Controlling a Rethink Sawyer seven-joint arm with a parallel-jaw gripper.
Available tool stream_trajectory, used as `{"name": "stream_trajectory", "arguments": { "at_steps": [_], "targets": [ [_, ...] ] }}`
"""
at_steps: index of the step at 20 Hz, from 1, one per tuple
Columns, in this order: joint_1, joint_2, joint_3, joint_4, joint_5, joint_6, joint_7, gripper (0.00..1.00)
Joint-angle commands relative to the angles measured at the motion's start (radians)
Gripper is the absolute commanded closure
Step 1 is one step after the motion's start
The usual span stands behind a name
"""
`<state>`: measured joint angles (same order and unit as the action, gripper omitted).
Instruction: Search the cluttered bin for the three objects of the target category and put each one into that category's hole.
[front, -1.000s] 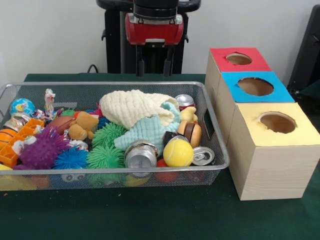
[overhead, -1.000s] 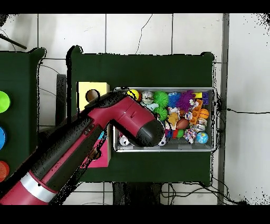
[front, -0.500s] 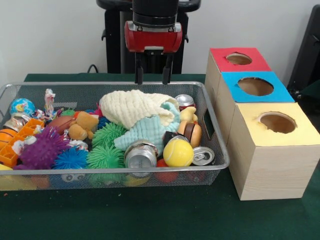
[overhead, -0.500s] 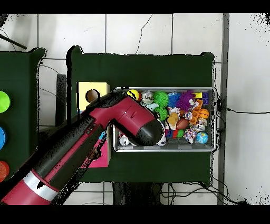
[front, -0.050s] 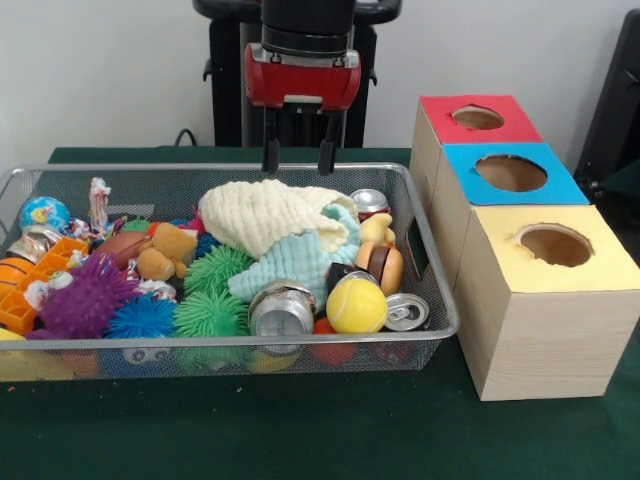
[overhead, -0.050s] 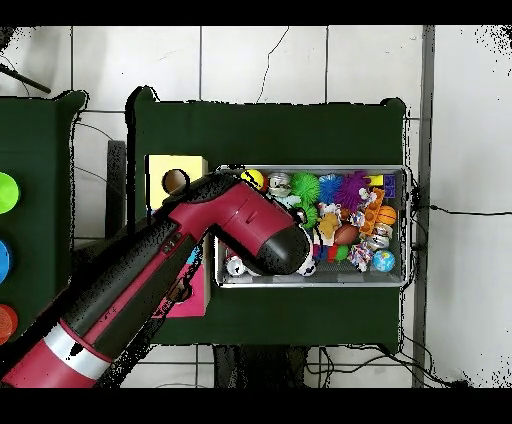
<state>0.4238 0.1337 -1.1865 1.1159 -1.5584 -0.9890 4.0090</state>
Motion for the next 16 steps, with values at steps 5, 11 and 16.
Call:
{"name": "stream_trajectory", "arguments": {
  "at_steps": [5,11,16],
  "targets": [
    [-0.01,0.016,0.187,-0.086,0.043,0.077,-0.169,0.0],
    [-0.006,0.006,0.197,-0.081,0.033,0.083,-0.16,0.0],
    [-0.003,0.0,0.203,-0.078,0.021,0.088,-0.16,0.0]
  ]
}}
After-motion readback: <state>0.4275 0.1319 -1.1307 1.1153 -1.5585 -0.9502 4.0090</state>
